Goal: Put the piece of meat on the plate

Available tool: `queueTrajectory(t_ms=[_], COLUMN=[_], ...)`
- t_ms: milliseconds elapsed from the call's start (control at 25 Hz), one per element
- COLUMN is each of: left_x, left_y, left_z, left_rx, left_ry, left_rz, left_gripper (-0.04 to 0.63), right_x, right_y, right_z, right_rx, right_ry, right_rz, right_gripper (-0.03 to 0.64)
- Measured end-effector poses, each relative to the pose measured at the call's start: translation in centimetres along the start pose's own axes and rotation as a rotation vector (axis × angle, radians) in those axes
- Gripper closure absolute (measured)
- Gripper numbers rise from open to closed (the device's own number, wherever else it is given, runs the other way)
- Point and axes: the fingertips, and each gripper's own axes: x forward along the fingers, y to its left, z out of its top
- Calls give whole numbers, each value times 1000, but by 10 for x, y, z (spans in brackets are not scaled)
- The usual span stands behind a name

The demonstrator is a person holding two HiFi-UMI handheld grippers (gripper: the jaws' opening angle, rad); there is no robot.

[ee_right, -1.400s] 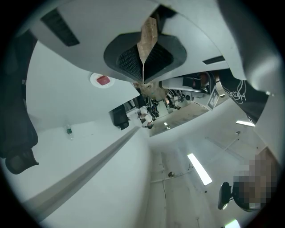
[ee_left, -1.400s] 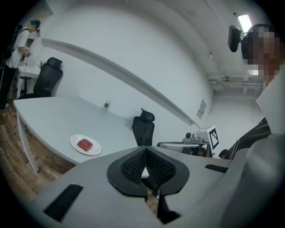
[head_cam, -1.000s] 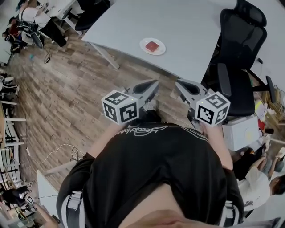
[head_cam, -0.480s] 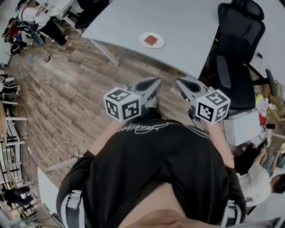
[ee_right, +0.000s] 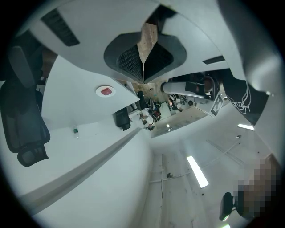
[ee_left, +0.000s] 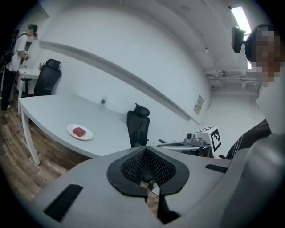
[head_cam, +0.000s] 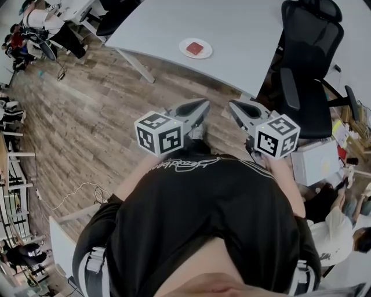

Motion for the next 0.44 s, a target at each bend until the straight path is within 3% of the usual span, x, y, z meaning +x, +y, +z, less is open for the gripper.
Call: queueTrajectory(t_ms=[440], left_x=[2], left_y=[-5], left_z=[-7], left_rx=[-9], left_ry=[13], left_rz=[-15], left_gripper=[588], right_x=[-7], right_y=[2], right_z=[-6], right_rx=[-4], right_ry=[9], right_rz=[-18], right_gripper=[604])
